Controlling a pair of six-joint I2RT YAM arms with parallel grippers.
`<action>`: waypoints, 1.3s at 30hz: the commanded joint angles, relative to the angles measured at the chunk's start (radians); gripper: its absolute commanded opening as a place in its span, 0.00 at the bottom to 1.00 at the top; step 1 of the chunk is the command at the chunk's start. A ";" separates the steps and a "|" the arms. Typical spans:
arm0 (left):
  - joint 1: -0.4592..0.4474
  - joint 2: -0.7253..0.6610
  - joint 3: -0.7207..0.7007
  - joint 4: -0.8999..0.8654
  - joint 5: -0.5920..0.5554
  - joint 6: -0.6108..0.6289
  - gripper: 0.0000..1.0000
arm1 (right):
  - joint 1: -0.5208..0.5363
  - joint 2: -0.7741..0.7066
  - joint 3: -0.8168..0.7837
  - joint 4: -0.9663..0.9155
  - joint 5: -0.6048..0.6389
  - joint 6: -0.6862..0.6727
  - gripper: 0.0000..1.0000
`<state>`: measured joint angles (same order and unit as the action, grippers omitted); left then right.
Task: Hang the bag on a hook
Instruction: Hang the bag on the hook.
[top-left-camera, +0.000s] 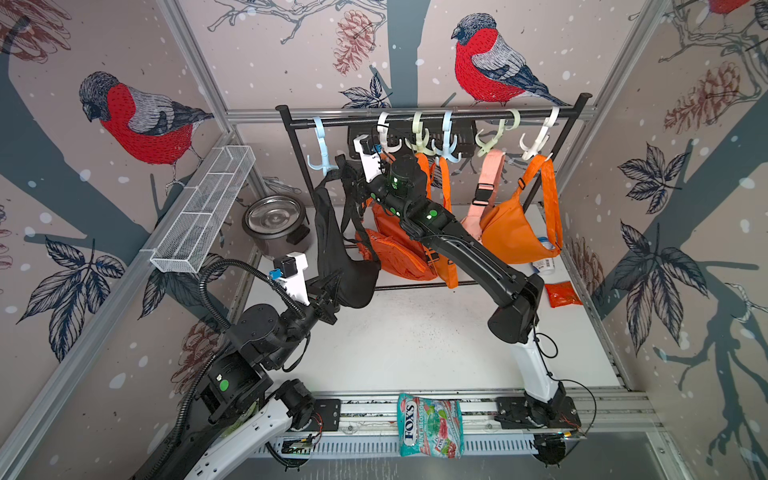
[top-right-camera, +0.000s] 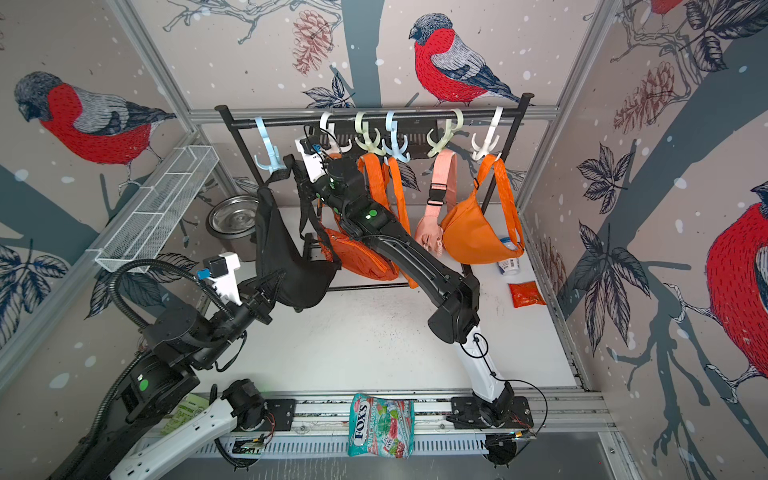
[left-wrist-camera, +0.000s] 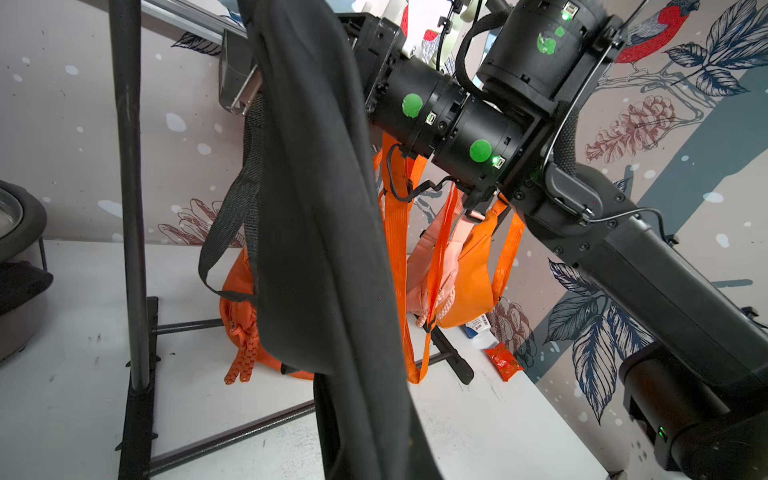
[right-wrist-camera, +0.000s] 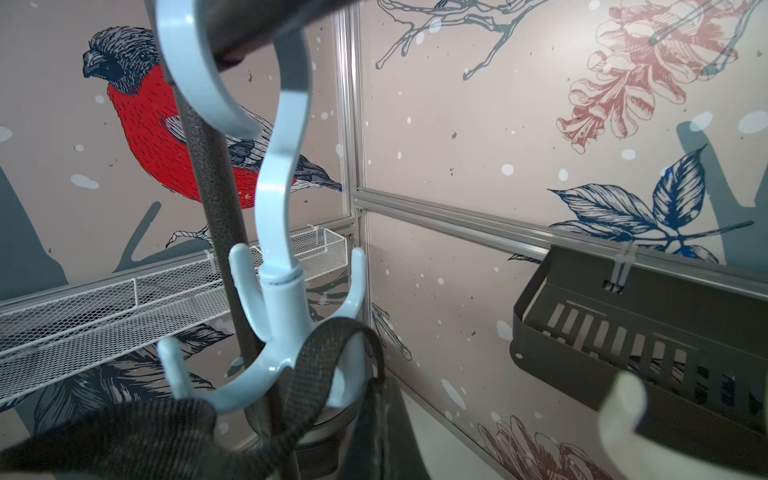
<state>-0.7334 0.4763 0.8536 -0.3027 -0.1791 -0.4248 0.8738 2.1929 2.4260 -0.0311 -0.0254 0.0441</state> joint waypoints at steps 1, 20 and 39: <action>0.001 -0.004 -0.010 0.057 0.026 -0.024 0.00 | 0.000 -0.014 -0.001 -0.004 -0.021 -0.020 0.06; 0.001 -0.071 -0.138 0.078 -0.028 -0.172 0.00 | 0.023 -0.059 -0.098 -0.053 0.030 -0.064 0.06; 0.001 0.021 -0.203 0.105 0.009 -0.169 0.35 | 0.047 -0.384 -0.568 0.136 0.186 -0.088 0.28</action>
<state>-0.7330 0.4931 0.6537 -0.2504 -0.1619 -0.5797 0.9180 1.8408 1.8877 0.0311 0.1349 -0.0326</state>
